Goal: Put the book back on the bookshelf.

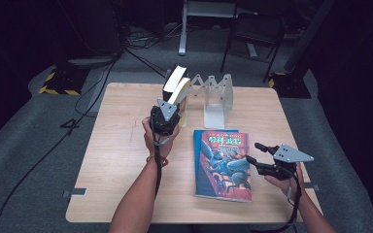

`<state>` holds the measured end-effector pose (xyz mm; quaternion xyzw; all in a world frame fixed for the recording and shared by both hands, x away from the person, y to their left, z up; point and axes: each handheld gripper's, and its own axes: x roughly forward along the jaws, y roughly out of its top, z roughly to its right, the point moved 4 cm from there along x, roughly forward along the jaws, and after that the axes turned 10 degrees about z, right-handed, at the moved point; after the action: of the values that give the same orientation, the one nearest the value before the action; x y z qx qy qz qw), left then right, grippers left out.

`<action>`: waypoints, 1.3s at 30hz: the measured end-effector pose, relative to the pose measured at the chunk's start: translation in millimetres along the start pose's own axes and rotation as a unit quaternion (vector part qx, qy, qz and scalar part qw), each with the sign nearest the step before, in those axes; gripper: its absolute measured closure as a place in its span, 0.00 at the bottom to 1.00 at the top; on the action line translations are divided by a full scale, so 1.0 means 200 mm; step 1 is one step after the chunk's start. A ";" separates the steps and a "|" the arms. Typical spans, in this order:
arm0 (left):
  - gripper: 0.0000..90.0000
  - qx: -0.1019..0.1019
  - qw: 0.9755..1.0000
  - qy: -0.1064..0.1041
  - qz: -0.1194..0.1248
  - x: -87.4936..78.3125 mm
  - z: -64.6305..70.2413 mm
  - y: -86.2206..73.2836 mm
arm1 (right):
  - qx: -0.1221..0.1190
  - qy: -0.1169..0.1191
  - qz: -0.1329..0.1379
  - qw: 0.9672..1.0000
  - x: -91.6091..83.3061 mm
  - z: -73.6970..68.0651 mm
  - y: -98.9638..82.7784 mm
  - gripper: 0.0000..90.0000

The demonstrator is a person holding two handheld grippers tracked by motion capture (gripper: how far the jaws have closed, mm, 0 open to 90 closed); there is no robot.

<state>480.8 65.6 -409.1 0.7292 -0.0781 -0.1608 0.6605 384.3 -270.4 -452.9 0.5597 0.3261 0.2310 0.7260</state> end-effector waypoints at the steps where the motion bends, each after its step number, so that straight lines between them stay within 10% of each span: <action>1: 0.83 -0.006 1.000 0.006 0.002 0.02 0.00 -0.01 | 0.000 0.001 0.001 1.000 0.00 0.00 0.00 0.46; 16: 0.82 -0.017 0.999 0.038 0.017 0.04 0.02 -0.06 | -0.005 0.006 0.001 1.000 0.00 0.00 0.00 0.46; 26: 0.81 0.039 0.998 0.053 0.010 0.06 0.04 -0.04 | -0.006 0.008 -0.002 1.000 0.00 -0.01 -0.01 0.46; 39: 0.81 0.007 0.999 0.041 0.021 0.12 0.05 -0.06 | -0.008 0.008 -0.006 1.000 0.01 -0.01 -0.01 0.46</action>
<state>498.9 49.6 -423.9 0.7379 -0.0676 -0.1166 0.6613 383.9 -268.5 -455.9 0.5500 0.3337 0.2336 0.7291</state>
